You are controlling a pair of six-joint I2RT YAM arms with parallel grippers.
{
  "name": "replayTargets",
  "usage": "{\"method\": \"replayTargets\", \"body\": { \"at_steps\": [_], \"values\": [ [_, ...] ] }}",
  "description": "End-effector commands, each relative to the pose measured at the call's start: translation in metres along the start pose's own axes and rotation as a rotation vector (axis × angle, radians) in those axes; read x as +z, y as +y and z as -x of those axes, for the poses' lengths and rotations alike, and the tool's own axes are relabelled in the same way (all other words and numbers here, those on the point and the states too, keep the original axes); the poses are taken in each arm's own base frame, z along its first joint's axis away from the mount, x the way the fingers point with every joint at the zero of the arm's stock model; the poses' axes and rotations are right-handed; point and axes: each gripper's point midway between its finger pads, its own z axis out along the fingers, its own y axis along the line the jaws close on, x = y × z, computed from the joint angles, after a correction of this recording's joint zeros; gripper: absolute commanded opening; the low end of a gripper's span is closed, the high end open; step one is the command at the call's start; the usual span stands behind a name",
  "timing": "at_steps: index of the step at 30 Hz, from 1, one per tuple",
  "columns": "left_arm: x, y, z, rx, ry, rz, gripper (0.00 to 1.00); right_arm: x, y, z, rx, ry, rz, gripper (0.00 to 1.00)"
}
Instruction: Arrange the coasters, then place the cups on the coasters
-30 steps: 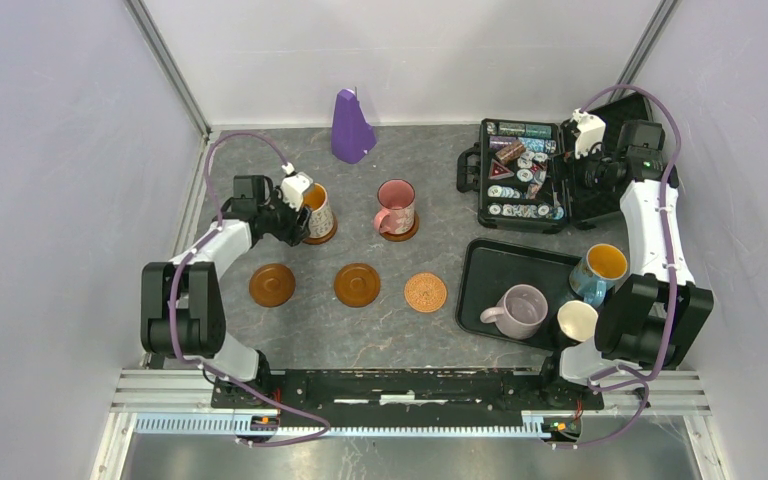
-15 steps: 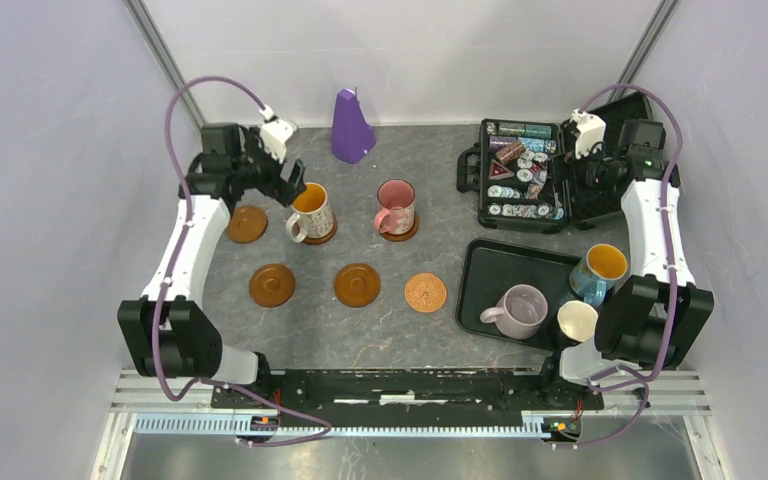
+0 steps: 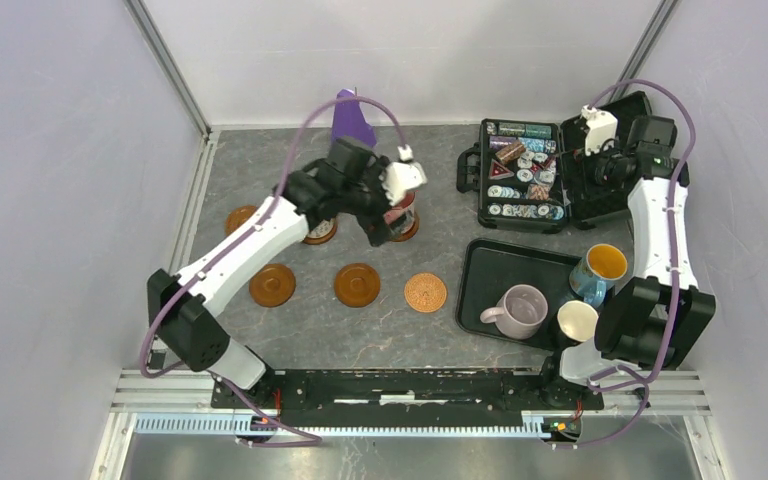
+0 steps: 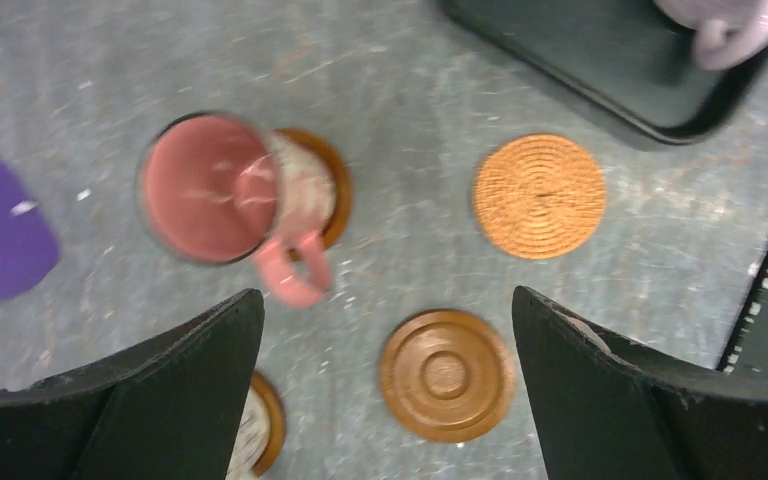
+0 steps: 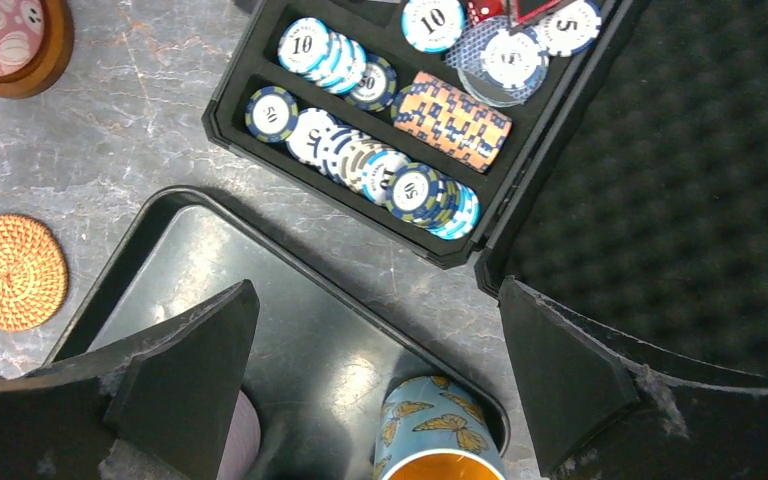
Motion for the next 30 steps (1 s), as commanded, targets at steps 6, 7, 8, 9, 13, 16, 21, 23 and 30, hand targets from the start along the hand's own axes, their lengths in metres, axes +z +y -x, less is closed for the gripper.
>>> {"method": "replayTargets", "body": {
  "at_steps": [6,7,8,9,13,16,21,23,30],
  "values": [
    [0.053,-0.090,0.028,0.068,0.010,-0.104,1.00,-0.039,-0.032,-0.010,0.013,0.049,-0.111,0.98],
    [0.059,-0.093,0.032,0.059,0.002,-0.102,1.00,-0.044,-0.038,-0.016,0.009,0.059,-0.114,0.98],
    [0.066,-0.097,0.037,0.056,-0.004,-0.105,1.00,-0.049,-0.041,-0.022,0.011,0.078,-0.107,0.98],
    [0.070,-0.098,0.044,0.062,-0.014,-0.102,1.00,-0.055,-0.046,-0.029,-0.002,0.098,-0.102,0.98],
    [0.090,-0.098,0.055,0.054,-0.002,-0.100,1.00,-0.082,-0.060,-0.057,-0.089,0.178,-0.070,0.97],
    [0.095,-0.101,0.059,0.053,-0.006,-0.125,1.00,-0.103,-0.073,-0.084,-0.177,0.256,-0.112,0.96],
    [0.093,-0.117,0.057,0.083,-0.007,-0.219,1.00,-0.121,-0.073,-0.129,-0.379,0.435,-0.125,0.94],
    [0.092,-0.120,0.057,0.094,-0.010,-0.234,1.00,-0.119,-0.070,-0.148,-0.406,0.496,-0.091,0.92],
    [0.092,-0.111,0.056,0.111,0.009,-0.193,1.00,-0.107,-0.064,-0.189,-0.437,0.590,0.026,0.88]
  ]
}}
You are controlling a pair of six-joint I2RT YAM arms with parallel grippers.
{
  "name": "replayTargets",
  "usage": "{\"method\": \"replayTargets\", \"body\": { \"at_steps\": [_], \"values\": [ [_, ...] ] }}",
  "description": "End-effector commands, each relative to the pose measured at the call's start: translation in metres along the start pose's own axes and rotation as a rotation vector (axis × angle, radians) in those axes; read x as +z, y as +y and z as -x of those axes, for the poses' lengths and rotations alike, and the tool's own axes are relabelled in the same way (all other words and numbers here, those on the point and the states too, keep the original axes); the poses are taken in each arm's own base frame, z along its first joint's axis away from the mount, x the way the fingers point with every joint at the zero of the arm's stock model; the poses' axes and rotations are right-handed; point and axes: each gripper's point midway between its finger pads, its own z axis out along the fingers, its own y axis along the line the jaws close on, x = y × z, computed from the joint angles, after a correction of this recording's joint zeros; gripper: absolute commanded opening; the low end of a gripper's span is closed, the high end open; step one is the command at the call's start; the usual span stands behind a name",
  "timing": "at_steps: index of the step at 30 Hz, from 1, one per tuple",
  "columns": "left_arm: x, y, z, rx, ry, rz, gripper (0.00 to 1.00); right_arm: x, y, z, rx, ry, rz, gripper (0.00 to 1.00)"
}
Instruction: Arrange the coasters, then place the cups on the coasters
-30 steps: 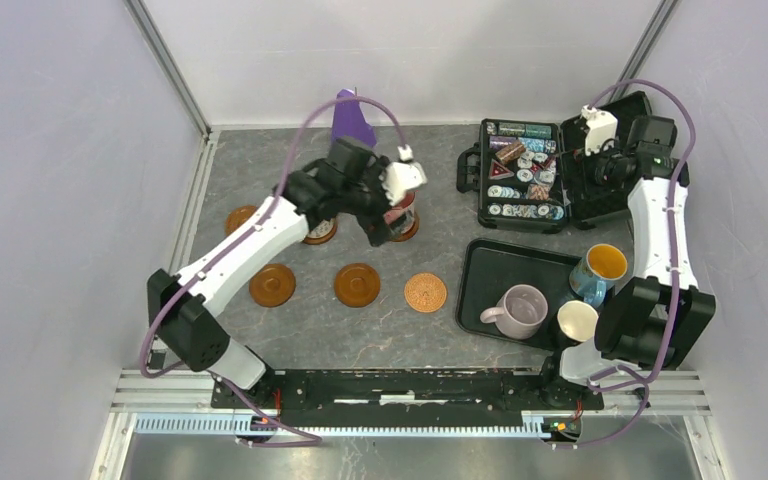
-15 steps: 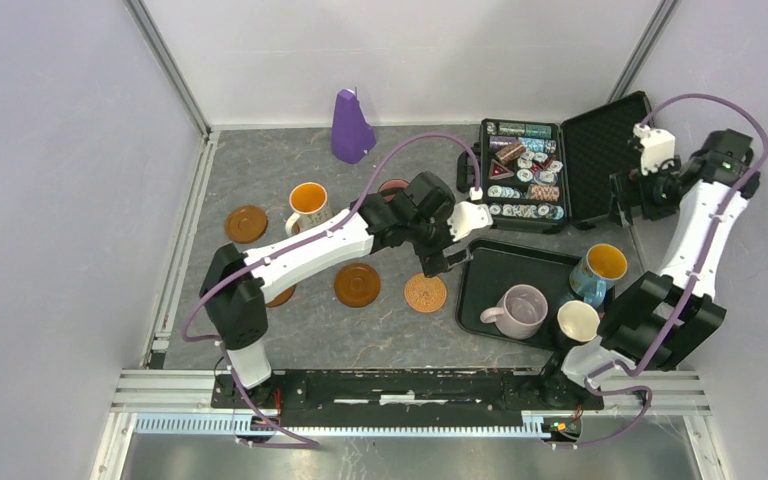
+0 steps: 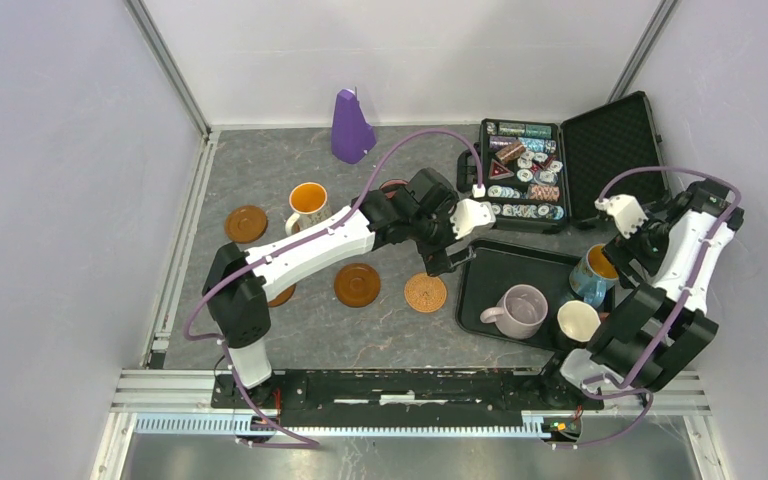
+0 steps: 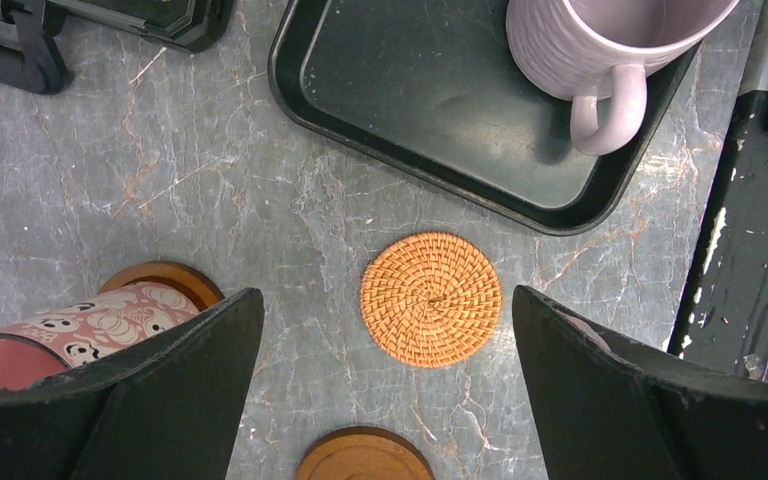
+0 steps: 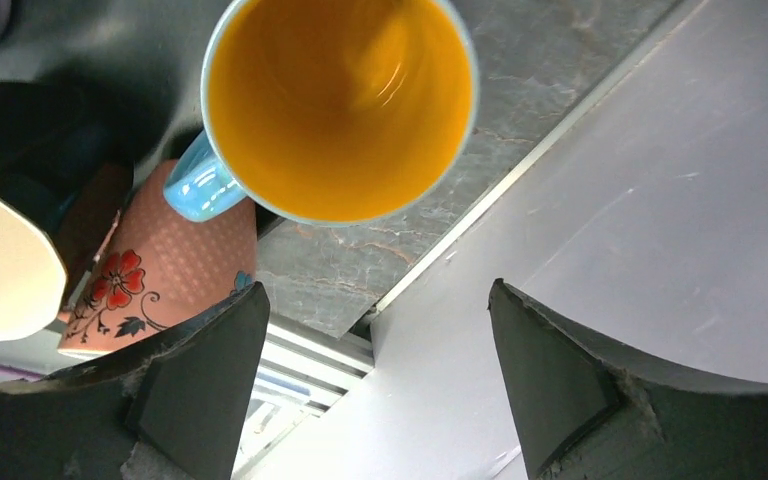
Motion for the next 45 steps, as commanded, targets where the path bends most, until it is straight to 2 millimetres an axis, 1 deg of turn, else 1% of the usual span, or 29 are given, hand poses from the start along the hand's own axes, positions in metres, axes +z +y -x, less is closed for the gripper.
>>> {"method": "replayTargets", "body": {
  "at_steps": [1,4,8,10,14,18,24,31,35,45],
  "values": [
    [-0.010,0.006,0.017,0.033,-0.030,0.020,1.00,0.009,0.003,-0.015,-0.121,0.060,0.055,0.87],
    [-0.011,0.007,0.014,0.041,-0.022,0.032,1.00,0.020,0.009,-0.016,-0.163,0.043,0.100,0.86],
    [-0.011,0.011,0.013,0.043,-0.013,0.050,1.00,0.036,0.018,-0.013,-0.236,-0.001,0.166,0.86],
    [-0.011,0.013,0.011,0.047,-0.007,0.059,1.00,0.041,0.018,-0.009,-0.246,-0.025,0.186,0.87],
    [-0.009,0.015,0.011,0.048,-0.004,0.066,1.00,0.050,0.012,-0.002,-0.217,-0.062,0.212,0.87],
    [-0.007,0.018,0.009,0.043,0.005,0.081,1.00,0.055,0.013,0.005,-0.185,-0.102,0.233,0.89],
    [-0.006,0.020,0.007,0.035,0.007,0.096,1.00,0.061,0.020,0.018,-0.121,-0.168,0.266,0.90],
    [-0.004,0.025,0.005,0.032,0.014,0.123,1.00,0.066,0.030,0.034,-0.065,-0.225,0.298,0.89],
    [-0.003,0.026,0.002,0.027,0.017,0.129,1.00,0.070,0.034,0.045,-0.033,-0.251,0.297,0.87],
    [0.000,0.032,-0.001,0.004,0.018,0.151,1.00,0.076,0.054,0.071,0.033,-0.310,0.315,0.84]
  ]
}}
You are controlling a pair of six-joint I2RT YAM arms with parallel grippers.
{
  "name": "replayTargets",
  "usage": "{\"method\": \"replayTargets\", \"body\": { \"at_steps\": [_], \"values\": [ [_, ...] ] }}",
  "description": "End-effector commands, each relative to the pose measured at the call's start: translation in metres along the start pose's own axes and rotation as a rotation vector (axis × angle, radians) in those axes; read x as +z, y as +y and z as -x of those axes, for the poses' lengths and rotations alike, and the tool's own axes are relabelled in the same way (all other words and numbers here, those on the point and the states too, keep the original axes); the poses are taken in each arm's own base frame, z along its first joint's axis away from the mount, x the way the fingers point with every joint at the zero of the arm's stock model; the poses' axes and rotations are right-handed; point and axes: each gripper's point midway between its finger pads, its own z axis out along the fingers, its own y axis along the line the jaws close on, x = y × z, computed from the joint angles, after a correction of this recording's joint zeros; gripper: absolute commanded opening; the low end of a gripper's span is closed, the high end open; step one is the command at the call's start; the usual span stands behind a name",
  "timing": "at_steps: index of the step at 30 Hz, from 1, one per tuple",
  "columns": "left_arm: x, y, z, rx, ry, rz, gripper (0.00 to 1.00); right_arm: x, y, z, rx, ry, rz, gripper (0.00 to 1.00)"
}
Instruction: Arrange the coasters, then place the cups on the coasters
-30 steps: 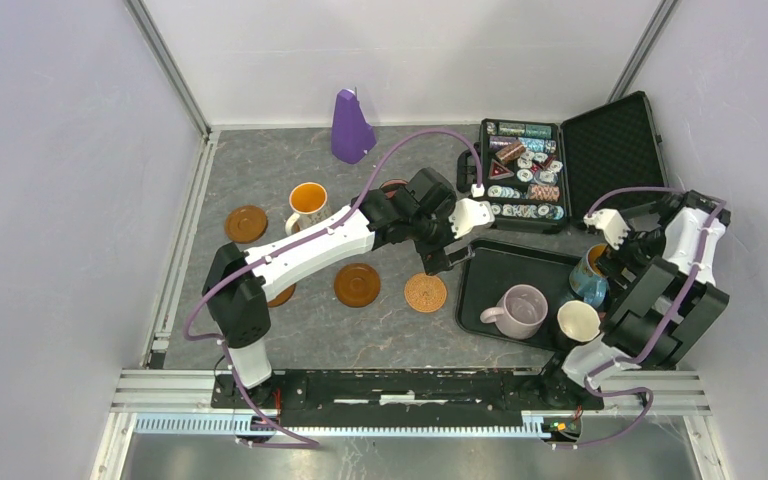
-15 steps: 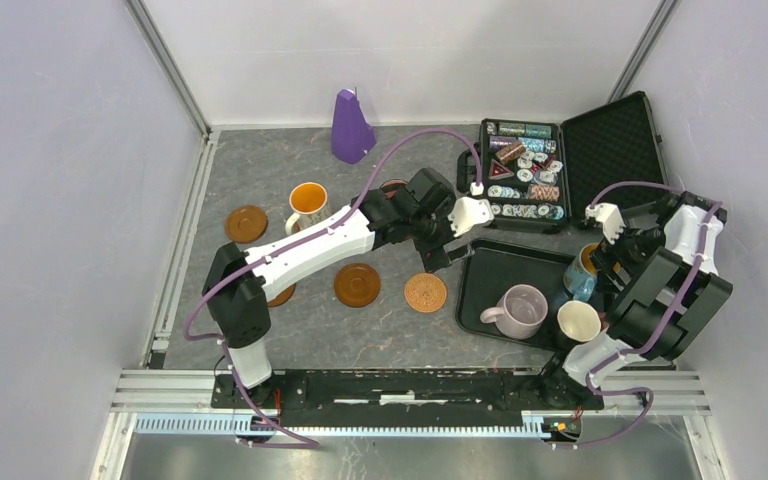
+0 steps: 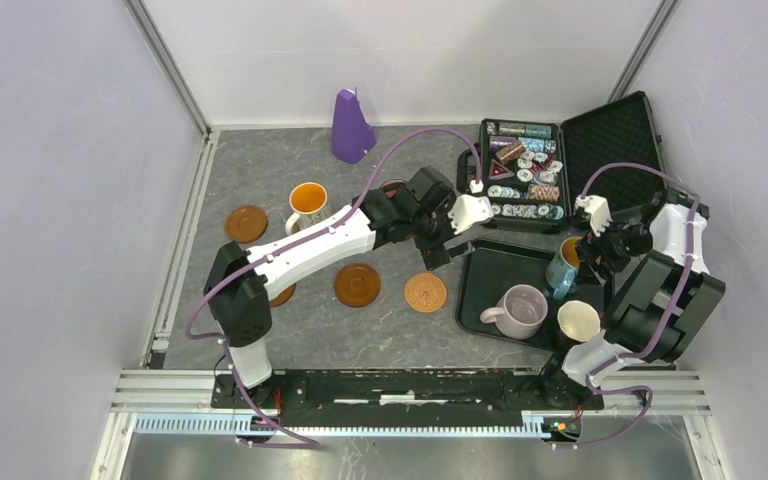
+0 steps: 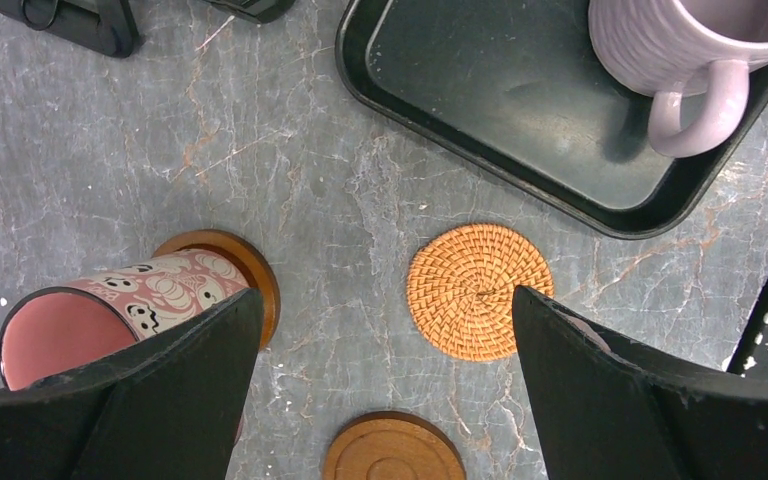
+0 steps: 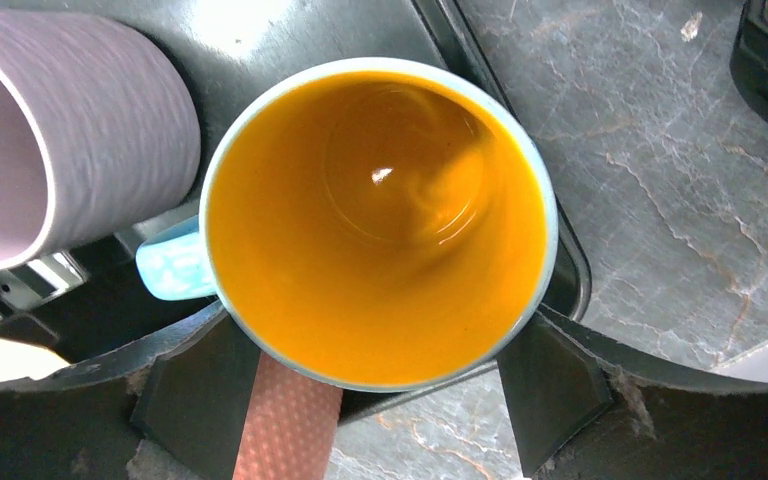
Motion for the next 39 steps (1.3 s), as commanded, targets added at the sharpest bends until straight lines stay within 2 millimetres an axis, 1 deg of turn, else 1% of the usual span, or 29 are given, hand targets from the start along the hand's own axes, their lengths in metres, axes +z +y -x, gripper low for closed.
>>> {"method": "replayTargets", "body": {
  "at_steps": [1,12,19,24,29,31,39],
  "values": [
    [0.004,0.010,0.004,-0.006,-0.021,0.041,1.00,0.010,0.004,0.024,0.029,-0.091,-0.021,0.84],
    [0.014,0.011,0.002,-0.041,-0.028,0.052,1.00,0.029,0.026,0.039,0.137,-0.146,-0.080,0.84],
    [0.021,0.010,0.000,-0.063,-0.021,0.048,1.00,0.035,0.032,0.045,0.199,-0.181,-0.136,0.85],
    [0.028,0.009,0.003,-0.089,-0.037,0.044,1.00,0.045,0.045,0.050,0.236,-0.205,-0.119,0.85],
    [0.034,0.007,0.008,-0.115,-0.046,0.025,1.00,0.048,0.045,0.055,0.279,-0.230,-0.135,0.85],
    [0.037,0.006,0.010,-0.121,-0.051,0.014,1.00,0.048,0.047,0.059,0.297,-0.248,-0.128,0.85],
    [0.047,0.001,0.011,-0.132,-0.054,-0.020,1.00,0.058,0.064,0.077,0.313,-0.292,-0.052,0.85]
  ]
}}
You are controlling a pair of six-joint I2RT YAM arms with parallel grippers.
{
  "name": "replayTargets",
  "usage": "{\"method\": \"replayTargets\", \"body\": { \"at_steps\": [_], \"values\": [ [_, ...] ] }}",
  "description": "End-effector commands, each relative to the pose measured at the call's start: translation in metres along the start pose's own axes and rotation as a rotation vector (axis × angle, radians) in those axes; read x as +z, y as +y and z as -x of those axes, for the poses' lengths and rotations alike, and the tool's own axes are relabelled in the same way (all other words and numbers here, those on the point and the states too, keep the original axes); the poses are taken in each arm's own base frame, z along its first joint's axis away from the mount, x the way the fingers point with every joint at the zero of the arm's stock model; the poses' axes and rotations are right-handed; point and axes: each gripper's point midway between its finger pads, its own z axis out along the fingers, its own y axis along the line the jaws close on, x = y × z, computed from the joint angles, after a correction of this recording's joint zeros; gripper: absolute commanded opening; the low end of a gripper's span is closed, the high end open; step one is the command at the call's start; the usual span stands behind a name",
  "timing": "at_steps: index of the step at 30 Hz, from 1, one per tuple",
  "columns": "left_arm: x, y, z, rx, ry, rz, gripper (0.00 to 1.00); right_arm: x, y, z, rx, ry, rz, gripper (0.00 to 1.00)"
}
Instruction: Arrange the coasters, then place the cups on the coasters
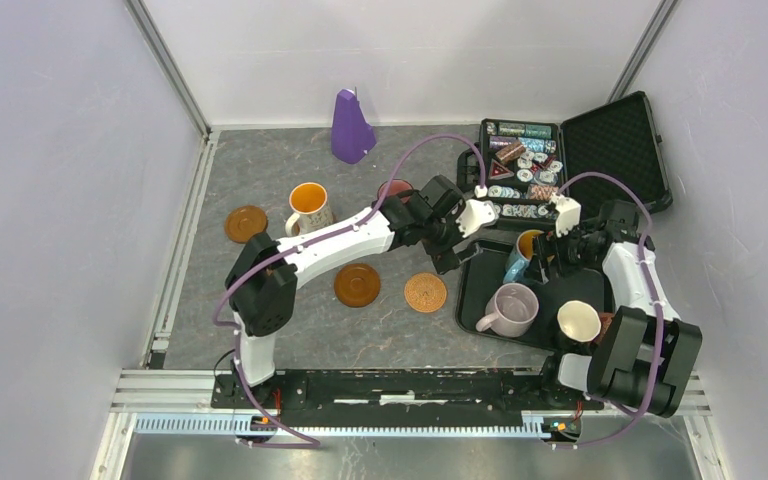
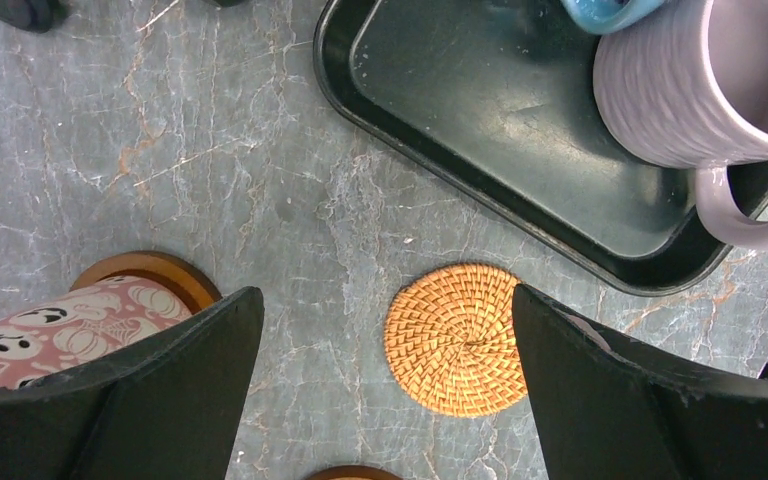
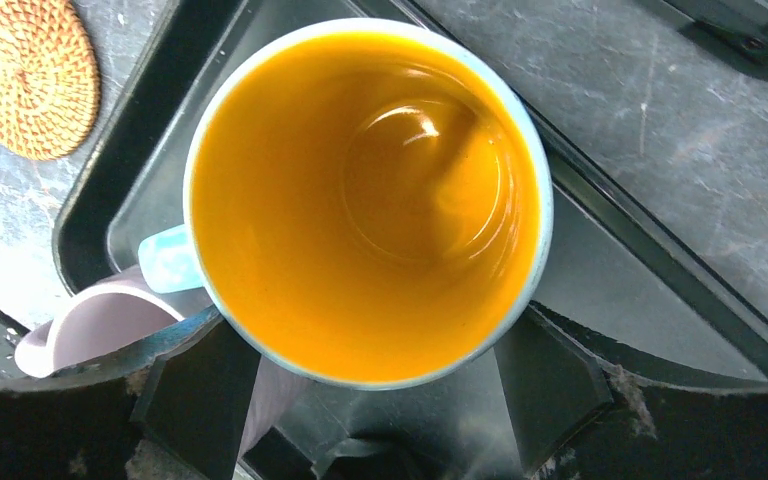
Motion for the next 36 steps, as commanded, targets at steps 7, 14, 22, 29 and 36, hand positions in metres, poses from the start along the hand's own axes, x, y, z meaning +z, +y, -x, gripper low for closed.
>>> {"method": "replayTargets", "body": {
  "at_steps": [7,14,22,29,36],
  "values": [
    [0.007,-0.006,0.030,-0.081,-0.091,-0.048,1.00,0.015,0.026,0.012,0.020,-0.053,0.083,0.87],
    [0.013,-0.024,0.034,-0.131,-0.102,-0.088,1.00,0.015,0.043,0.015,0.030,-0.075,0.141,0.88],
    [0.024,-0.036,0.037,-0.172,-0.099,-0.122,0.96,0.016,0.062,0.011,0.022,-0.075,0.222,0.83],
    [0.038,-0.044,0.031,-0.149,-0.064,-0.152,0.84,0.009,0.061,0.017,-0.016,-0.077,0.207,0.83],
    [0.059,-0.045,0.030,-0.110,0.002,-0.175,0.78,-0.008,0.047,0.041,-0.067,-0.095,0.136,0.85]
  ]
}}
